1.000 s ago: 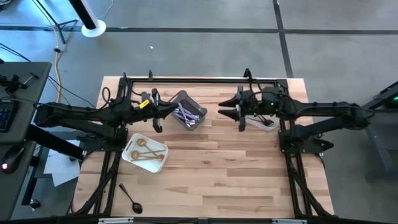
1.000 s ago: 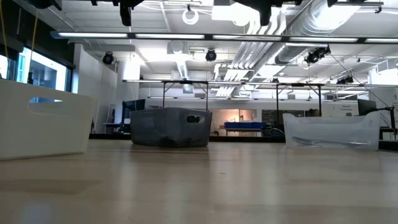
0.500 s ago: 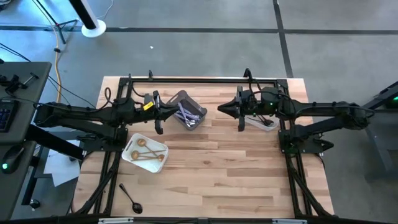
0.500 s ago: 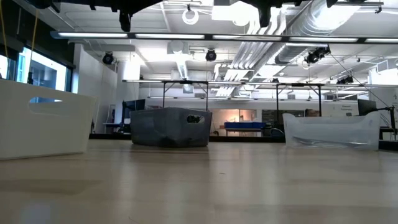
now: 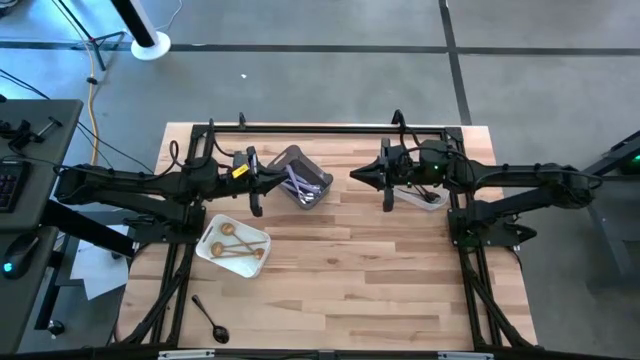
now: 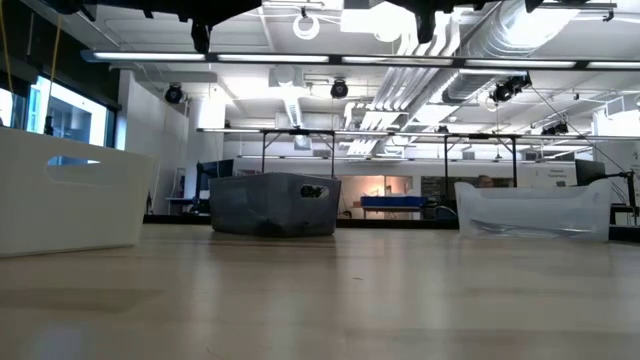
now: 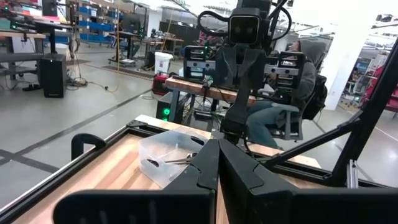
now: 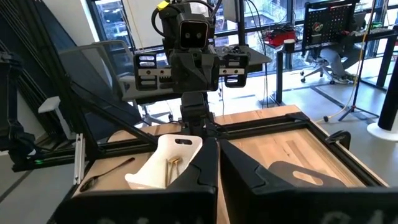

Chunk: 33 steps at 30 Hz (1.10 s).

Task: Sort silverware by color (type)
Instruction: Put the black spoon into the transparent bin

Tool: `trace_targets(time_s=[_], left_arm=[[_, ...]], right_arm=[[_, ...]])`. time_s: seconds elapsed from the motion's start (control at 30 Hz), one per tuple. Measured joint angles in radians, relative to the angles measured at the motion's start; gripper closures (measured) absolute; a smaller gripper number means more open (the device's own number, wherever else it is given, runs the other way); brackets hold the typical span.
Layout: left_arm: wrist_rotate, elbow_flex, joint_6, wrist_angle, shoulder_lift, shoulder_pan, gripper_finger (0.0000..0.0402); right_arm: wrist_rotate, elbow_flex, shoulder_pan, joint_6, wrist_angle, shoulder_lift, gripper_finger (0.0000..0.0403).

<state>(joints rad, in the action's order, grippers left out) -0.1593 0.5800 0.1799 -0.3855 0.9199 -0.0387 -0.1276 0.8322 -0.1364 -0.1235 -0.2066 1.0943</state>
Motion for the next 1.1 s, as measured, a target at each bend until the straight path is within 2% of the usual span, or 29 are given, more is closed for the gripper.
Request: trace_targets(time_s=[1.0,1.1], left_arm=[[0.0,0.0,-0.031,0.023,0.0,0.0,0.0401],[0.046,0.0,0.013,0.024,0.0,0.0,0.0401]], right_arm=[[-0.005,0.0,0.0,-0.01,0.008,0.0,0.0403],[-0.005,0.0,0.0,-0.01,0.008,0.0,0.0403]])
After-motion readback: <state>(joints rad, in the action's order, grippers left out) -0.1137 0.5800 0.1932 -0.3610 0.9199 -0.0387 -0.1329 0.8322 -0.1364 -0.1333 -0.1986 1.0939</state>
